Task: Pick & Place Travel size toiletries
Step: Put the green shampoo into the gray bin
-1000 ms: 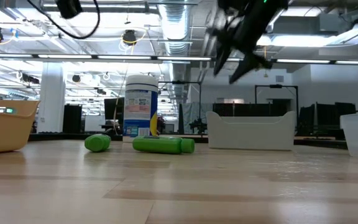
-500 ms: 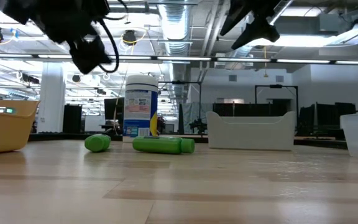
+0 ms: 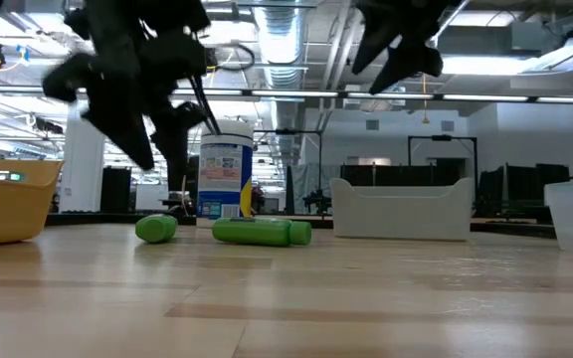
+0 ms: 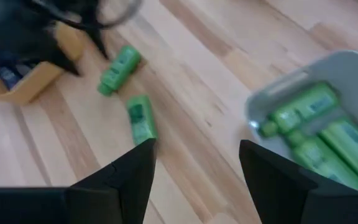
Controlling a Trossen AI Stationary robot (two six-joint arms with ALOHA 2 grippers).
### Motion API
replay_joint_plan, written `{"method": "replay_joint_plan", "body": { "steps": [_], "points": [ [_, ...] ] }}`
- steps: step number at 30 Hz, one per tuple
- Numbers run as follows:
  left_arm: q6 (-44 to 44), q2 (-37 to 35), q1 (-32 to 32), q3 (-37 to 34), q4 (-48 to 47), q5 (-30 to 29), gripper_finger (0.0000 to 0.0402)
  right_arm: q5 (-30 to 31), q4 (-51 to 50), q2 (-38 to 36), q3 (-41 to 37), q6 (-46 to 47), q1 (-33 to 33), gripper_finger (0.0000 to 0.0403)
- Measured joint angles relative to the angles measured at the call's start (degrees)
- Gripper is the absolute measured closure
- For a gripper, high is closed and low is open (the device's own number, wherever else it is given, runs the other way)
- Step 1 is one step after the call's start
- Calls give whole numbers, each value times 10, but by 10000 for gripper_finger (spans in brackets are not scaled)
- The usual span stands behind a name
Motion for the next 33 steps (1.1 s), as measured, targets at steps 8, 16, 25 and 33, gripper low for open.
{"method": "replay_joint_plan", "body": {
  "steps": [8, 16, 25, 33],
  "points": [
    [64, 58, 22, 0, 0, -40, 160, 0, -2, 12, 0, -10, 17, 180],
    [151, 89, 15, 1, -1, -35, 160, 1, 1, 12, 0, -12, 18, 184],
    [149, 123, 15, 0, -1, -35, 160, 1, 1, 12, 0, -15, 17, 187],
    [73, 145, 16, 2, -4, -34, 160, 2, 2, 12, 0, -15, 17, 192]
  ]
}}
